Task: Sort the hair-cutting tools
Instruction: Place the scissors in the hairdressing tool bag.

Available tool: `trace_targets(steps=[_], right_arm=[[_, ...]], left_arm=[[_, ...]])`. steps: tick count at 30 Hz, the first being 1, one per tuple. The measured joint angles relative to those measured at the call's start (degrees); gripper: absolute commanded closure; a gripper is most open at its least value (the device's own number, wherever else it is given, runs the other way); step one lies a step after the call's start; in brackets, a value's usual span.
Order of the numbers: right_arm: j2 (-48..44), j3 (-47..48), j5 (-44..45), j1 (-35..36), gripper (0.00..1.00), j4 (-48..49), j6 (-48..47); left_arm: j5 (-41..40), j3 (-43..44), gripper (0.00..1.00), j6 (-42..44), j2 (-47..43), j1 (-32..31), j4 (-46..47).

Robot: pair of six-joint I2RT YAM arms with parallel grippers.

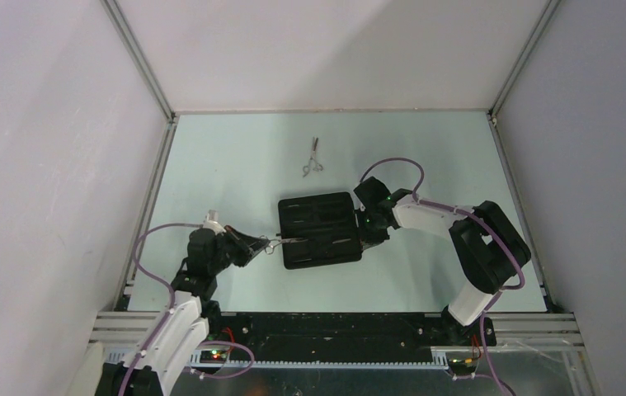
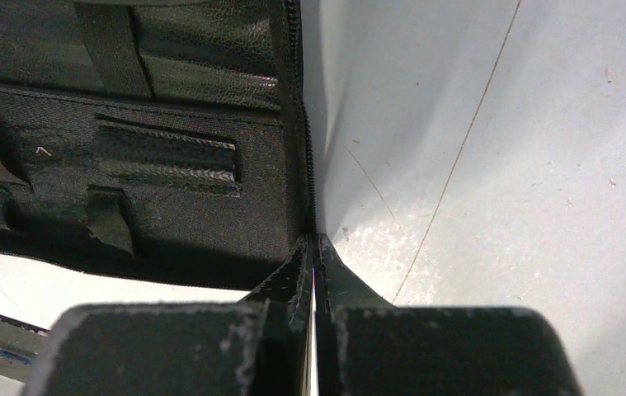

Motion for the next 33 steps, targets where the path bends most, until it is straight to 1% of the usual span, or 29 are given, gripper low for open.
trace_targets(steps=[3, 10, 19, 28, 33], right_arm=[[0.0, 0.0, -0.3, -0.2, 1.00, 0.1, -0.1], [0.0, -0.4, -1.7, -0.8, 1.00, 0.6, -0.3], [0.0, -0.6, -3.0, -1.6, 1.00, 0.9, -0.4], [0.0, -0.9, -4.1, -2.1, 1.00, 1.5, -0.4], [0.1, -0.9, -4.5, -2.3, 1.00, 1.5, -0.4]], left_arm=[[0.0, 0.0, 1.00, -0.1, 0.0, 0.0, -0.4], [0.3, 0.0, 1.00, 0.0, -3.8, 0.1, -5.0], [0.7, 0.0, 1.00, 0.0, -3.6, 0.5, -6.4], [0.0, 0.7, 1.00, -0.1, -8.1, 0.7, -12.6], [0.0, 1.0, 1.00, -0.1, -8.8, 0.7, -14.4]])
